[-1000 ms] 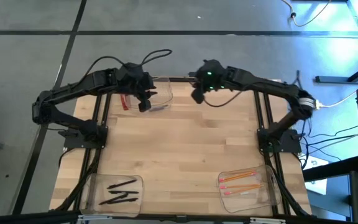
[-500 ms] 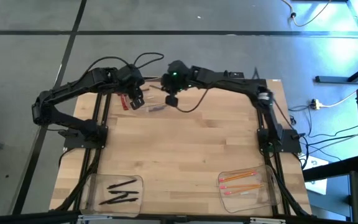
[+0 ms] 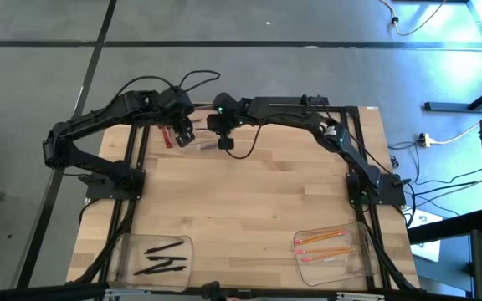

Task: Sort crayons/erasers/pens/pencils in bins
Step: Put the blue crayon into the top transparent bin, then return to Home Position

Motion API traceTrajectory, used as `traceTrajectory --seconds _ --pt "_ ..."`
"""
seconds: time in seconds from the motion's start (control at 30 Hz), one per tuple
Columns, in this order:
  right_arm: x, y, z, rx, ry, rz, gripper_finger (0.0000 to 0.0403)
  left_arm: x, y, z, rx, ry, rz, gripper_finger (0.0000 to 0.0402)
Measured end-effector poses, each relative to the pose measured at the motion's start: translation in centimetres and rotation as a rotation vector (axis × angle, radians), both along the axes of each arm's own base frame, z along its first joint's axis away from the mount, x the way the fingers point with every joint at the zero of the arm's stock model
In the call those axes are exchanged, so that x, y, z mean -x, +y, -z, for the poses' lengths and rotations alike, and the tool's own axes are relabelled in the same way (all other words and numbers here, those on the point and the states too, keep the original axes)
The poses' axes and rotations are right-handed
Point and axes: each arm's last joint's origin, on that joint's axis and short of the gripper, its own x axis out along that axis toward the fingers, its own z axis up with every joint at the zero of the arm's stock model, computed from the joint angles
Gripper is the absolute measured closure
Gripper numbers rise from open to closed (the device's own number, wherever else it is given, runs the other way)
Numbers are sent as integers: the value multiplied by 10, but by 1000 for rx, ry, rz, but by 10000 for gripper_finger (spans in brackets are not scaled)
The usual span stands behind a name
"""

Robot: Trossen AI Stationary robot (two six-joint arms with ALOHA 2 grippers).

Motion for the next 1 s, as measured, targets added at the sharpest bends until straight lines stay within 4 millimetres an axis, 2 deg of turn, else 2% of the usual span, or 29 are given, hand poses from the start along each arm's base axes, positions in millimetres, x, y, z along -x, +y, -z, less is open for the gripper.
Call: traceTrajectory --seconds 0.1,0.33,0.73,0.87,1.0 --pt "-2 0 8 19 22 -28 374 0 0 0 0 0 0 305" --pt "-4 -1 6 38 -10 -23 368 0 0 0 2 -3 -4 305" --pt "-5 -2 5 43 -26 -20 300 0 0 0 2 -3 -5 305" --pt "-5 -2 5 43 -25 -19 288 0 0 0 2 -3 -5 305" --pt "2 2 -13 123 5 66 298 0 -1 0 4 -2 -1 305"
